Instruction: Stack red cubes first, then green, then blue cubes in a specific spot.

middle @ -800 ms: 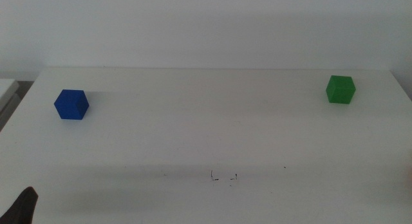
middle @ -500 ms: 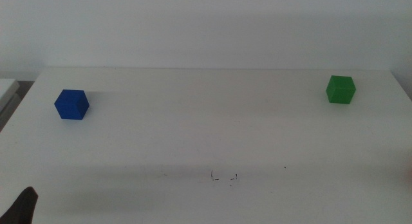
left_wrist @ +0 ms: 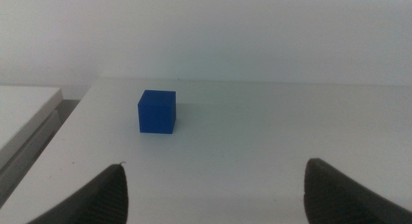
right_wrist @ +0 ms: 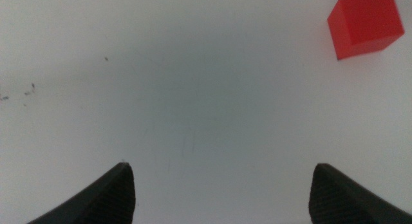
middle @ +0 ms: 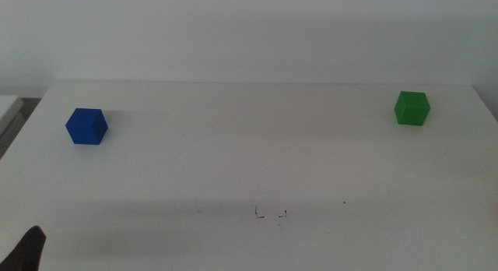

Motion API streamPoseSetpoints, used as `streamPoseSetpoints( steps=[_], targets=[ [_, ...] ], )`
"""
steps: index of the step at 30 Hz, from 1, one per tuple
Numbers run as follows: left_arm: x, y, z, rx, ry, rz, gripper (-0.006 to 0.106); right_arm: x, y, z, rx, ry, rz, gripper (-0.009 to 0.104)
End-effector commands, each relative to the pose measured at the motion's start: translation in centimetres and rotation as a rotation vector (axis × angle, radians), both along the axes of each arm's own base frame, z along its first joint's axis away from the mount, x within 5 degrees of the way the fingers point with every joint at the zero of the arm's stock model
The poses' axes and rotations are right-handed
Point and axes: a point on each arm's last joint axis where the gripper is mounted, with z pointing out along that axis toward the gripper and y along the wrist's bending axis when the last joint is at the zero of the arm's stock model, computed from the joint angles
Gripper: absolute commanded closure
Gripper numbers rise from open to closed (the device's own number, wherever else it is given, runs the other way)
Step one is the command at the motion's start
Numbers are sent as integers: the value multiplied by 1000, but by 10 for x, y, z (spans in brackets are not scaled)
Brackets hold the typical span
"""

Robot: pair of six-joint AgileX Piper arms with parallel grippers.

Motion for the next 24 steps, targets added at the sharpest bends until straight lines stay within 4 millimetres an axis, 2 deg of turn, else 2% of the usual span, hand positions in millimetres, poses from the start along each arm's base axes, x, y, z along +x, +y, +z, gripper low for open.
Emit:
streamPoseSetpoints(
  steps=[1, 9, 11, 17, 20, 24],
  targets=[
    [0, 0, 2, 1, -19, 4, 7, 7, -1, -1, -6, 50, 0, 2],
    [0, 0, 2, 1, -19, 4, 7, 31, -4, -18, -45, 153, 15, 2],
    [0, 0, 2, 1, -19, 4, 7, 40, -10, -23, -115, 161, 11, 2],
    [0, 0, 2, 1, -19, 4, 7, 61, -31, -46, -351, 329, 29, 2],
    [0, 0, 2, 1, -19, 4, 7, 77, -42, -62, -370, 379, 36, 2],
    [0, 0, 2, 1, -19, 4, 7, 103, -68, -83, -295, 461, -32, 2]
  ],
)
